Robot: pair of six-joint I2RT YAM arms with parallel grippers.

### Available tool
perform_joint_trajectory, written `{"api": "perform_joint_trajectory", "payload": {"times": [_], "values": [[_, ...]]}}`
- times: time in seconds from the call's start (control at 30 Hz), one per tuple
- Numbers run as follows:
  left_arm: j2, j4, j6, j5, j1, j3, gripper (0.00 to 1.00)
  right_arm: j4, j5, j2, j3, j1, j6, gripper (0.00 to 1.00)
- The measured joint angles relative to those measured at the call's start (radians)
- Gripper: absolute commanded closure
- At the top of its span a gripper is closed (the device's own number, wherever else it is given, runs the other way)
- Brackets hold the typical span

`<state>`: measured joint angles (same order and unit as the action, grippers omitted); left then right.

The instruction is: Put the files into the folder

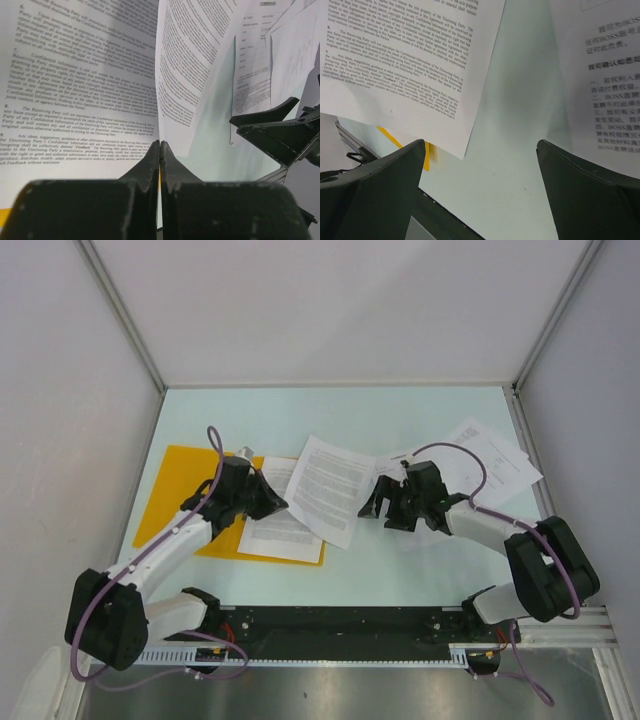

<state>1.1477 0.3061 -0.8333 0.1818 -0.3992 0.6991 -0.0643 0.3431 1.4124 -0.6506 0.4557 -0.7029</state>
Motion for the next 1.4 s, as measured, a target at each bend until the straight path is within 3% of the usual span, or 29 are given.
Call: {"api": "perform_joint_trajectory", "payload": {"times": [0.33, 0.83, 1.07, 1.4], "values": [[-0.135, 0.061, -0.044, -0.109, 0.023, -0.114, 1.00, 0.196, 0.014, 0.116, 0.011, 0.050, -0.084, 0.02], [-0.156, 0.134, -0.100, -0.227, 0.042, -0.202, 1.00, 0.415, 0.023, 0.235, -0.008, 0.057, -0.117, 0.14], [-0.159, 0.148, -0.109, -0.240, 0.055, -0.236, 1.00, 0.491, 0.030, 0.320, -0.051, 0.080, -0.135, 0.34], [-0.163, 0.154, -0.109, -0.243, 0.072, -0.249, 1.00, 0.576, 0.052, 0.401, -0.071, 0.093, -0.166, 0.52]]}}
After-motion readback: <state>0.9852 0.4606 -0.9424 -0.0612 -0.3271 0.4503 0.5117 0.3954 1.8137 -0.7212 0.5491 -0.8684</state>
